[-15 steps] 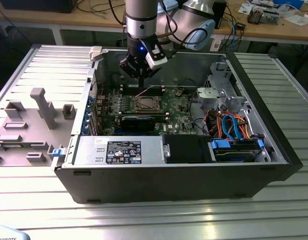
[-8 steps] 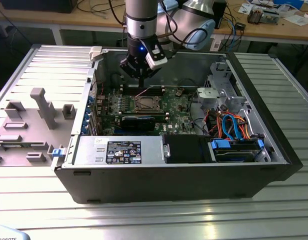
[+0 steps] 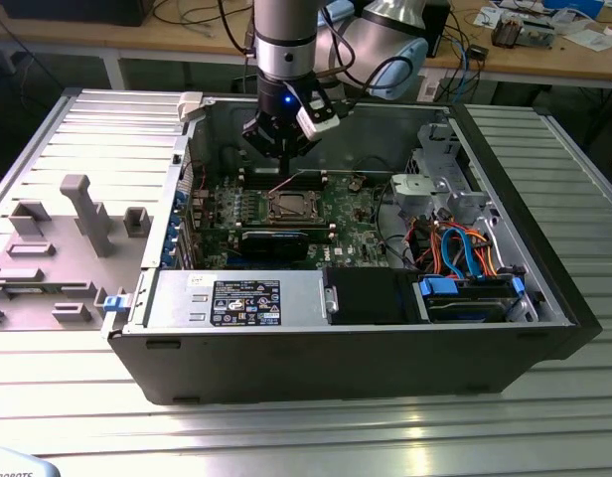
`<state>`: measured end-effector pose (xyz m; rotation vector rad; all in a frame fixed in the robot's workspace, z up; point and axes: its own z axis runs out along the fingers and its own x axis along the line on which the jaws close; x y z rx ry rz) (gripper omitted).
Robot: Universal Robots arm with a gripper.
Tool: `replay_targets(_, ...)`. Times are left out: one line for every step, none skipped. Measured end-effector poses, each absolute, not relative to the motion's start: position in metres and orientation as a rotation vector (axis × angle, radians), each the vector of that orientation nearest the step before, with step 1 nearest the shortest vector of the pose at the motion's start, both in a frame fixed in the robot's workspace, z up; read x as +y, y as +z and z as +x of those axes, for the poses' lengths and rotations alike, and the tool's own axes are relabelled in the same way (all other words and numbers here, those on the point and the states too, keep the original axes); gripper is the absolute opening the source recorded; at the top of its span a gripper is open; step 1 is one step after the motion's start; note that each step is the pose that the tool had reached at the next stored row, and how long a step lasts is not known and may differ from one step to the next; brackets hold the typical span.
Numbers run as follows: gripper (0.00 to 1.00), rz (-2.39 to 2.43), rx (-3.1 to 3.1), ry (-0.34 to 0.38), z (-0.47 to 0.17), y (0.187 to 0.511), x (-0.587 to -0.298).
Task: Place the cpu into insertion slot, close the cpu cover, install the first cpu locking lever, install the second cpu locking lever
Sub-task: 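Install the first cpu locking lever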
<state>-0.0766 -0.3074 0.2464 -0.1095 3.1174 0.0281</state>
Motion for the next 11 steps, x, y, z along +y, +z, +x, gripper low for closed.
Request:
replay_targets(0.11,-0.111,3.117,0.028,-0.0762,0.2461,-0.307)
replay_targets(0.11,-0.113,3.117,0.028,-0.0755,0.2458,-0.3066)
replay_targets(0.11,-0.114,3.117,0.029,-0.0754,0.2455,-0.3064)
replay_targets(0.11,-0.115,3.117,0.028,-0.0751,0.2452,-0.3062)
replay_targets(0.11,-0.115,3.117,0.028,-0.0745,0.2447,-0.3062)
replay_targets(0.11,-0.115,3.117,0.028,-0.074,0.2443,-0.3062)
replay_targets(0.11,-0.115,3.117,0.028,-0.0727,0.2435,-0.3061)
replay_targets(0.11,-0.115,3.117,0.028,-0.0721,0.2431,-0.3062)
replay_targets(0.11,-0.115,3.117,0.028,-0.0717,0.2428,-0.3062)
replay_targets(0.11,-0.115,3.117,0.028,-0.0712,0.2425,-0.3061)
replay_targets(0.11,-0.115,3.117,0.028,-0.0706,0.2422,-0.3061)
